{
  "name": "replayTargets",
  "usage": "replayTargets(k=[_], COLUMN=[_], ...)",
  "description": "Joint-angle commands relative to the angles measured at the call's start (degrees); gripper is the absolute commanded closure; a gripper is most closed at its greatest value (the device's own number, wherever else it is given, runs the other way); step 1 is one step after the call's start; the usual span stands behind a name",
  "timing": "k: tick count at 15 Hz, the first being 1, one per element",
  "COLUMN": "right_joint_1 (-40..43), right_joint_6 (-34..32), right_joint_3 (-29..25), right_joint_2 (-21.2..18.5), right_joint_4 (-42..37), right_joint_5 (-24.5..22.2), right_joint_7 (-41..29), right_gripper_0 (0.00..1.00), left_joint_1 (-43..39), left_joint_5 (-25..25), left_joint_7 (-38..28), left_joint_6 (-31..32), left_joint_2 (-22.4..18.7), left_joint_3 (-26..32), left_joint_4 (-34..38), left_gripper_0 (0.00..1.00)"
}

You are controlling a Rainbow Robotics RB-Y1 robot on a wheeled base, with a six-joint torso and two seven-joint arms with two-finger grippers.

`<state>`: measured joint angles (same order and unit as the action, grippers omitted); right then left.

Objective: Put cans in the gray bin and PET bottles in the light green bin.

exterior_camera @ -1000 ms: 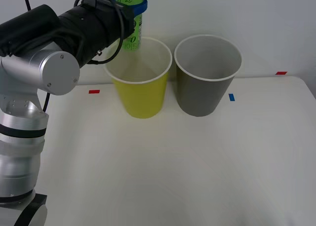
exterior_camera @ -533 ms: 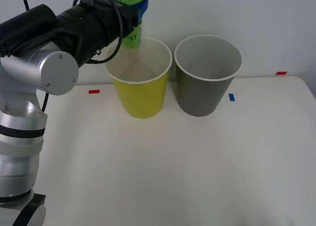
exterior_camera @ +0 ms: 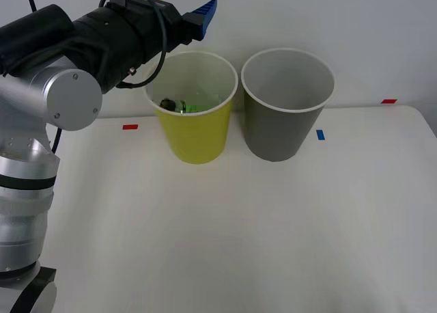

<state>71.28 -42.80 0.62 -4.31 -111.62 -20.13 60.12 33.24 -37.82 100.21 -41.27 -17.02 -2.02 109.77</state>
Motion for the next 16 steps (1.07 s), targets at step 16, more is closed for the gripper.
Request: replayTargets(k=[16], right_joint_1=[0.00], right_joint_6=[0.00], right_joint_3=[0.00], right_joint_2=[0.00], right_joint_4=[0.00], right_joint_5=[0.00], right_joint_7=[0.00], right_gripper_0=[0.00], left_joint_1=[-19.88], left_joint_5=[-4.46], left_joint_7=[5.35], left_joint_6=[-9.00], left_joint_2=[0.50], left_joint_3=[17.58], left_joint_4=[21.80], left_gripper_0=[0.00])
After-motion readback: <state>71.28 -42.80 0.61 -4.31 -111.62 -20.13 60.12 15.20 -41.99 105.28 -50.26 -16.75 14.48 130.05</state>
